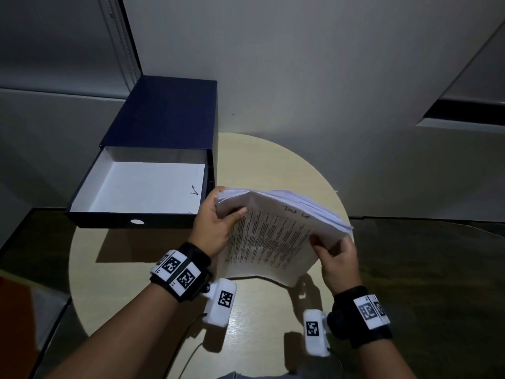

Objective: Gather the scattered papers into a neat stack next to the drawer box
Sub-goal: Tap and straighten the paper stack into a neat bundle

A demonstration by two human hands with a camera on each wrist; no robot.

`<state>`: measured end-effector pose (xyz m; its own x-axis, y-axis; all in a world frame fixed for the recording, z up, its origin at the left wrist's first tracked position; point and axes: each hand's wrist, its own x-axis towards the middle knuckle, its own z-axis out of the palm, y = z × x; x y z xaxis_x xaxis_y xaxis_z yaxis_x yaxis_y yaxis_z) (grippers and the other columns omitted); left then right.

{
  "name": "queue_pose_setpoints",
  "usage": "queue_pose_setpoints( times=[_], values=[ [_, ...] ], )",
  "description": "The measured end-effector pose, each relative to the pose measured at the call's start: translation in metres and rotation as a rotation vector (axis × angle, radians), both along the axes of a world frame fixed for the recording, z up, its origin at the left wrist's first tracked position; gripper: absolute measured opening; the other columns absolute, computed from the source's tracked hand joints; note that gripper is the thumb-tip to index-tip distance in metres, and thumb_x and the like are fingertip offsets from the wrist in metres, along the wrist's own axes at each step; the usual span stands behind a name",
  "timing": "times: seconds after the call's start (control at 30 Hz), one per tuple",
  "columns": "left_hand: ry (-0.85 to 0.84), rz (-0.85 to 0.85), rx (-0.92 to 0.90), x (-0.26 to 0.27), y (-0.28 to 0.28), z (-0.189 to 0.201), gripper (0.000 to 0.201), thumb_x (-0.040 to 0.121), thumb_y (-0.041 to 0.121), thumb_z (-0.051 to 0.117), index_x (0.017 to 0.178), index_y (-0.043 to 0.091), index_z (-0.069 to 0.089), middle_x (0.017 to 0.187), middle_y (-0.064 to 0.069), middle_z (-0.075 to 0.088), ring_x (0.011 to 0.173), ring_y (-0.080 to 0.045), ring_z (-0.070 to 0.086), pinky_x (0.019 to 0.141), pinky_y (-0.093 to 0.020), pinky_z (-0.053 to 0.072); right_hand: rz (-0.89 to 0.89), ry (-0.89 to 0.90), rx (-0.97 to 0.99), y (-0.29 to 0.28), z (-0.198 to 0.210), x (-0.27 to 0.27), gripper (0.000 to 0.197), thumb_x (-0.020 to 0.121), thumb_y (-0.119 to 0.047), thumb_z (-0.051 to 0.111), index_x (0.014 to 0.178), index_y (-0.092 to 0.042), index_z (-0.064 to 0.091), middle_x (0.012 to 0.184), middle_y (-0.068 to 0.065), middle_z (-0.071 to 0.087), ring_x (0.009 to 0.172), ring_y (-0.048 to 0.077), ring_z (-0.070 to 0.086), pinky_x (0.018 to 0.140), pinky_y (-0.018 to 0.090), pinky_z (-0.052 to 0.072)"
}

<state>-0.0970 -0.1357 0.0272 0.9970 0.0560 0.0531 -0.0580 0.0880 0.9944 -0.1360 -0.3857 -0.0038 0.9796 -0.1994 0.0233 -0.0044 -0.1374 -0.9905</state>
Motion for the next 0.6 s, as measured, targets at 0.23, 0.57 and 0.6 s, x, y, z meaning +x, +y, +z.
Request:
queue_pose_setpoints(
  times=[0.23,0.57,0.6],
  values=[
    [0.049,-0.039,0.130,-0.019,0.000,-0.016,0.049,0.086,0.004,0.066,0.119,0.029,0.041,0.117,-0.003,0.057,0.104,-0.007,0.061,0.089,-0.030,0.055,-0.008,0.043,-0.029,0.017,-0.006,-0.010,0.045,0.093,0.000,0.057,0.131,-0.024,0.049,0.115,-0.004,0.065,0.111,0.011,0.061,0.094,0.038,0.052],
    [-0.039,-0.004,0.115,-0.022,-0.013,-0.006,0.052,0.079,-0.004,0.070,0.114,0.024,0.044,0.107,0.006,0.061,0.096,0.004,0.062,0.082,-0.020,0.052,-0.021,-0.055,-0.097,0.018,0.001,-0.014,0.057,0.093,-0.002,0.057,0.119,-0.046,0.032,0.110,-0.010,0.058,0.101,0.004,0.062,0.074,0.013,0.055],
    [-0.017,-0.013,0.132,-0.024,-0.011,-0.010,0.053,0.076,0.004,0.072,0.115,0.027,0.045,0.113,0.004,0.061,0.103,-0.003,0.062,0.086,-0.027,0.053,-0.023,-0.011,-0.111,0.016,-0.005,-0.015,0.059,0.093,-0.003,0.058,0.124,-0.044,0.030,0.109,-0.013,0.058,0.102,0.007,0.061,0.073,0.009,0.052]
  ],
)
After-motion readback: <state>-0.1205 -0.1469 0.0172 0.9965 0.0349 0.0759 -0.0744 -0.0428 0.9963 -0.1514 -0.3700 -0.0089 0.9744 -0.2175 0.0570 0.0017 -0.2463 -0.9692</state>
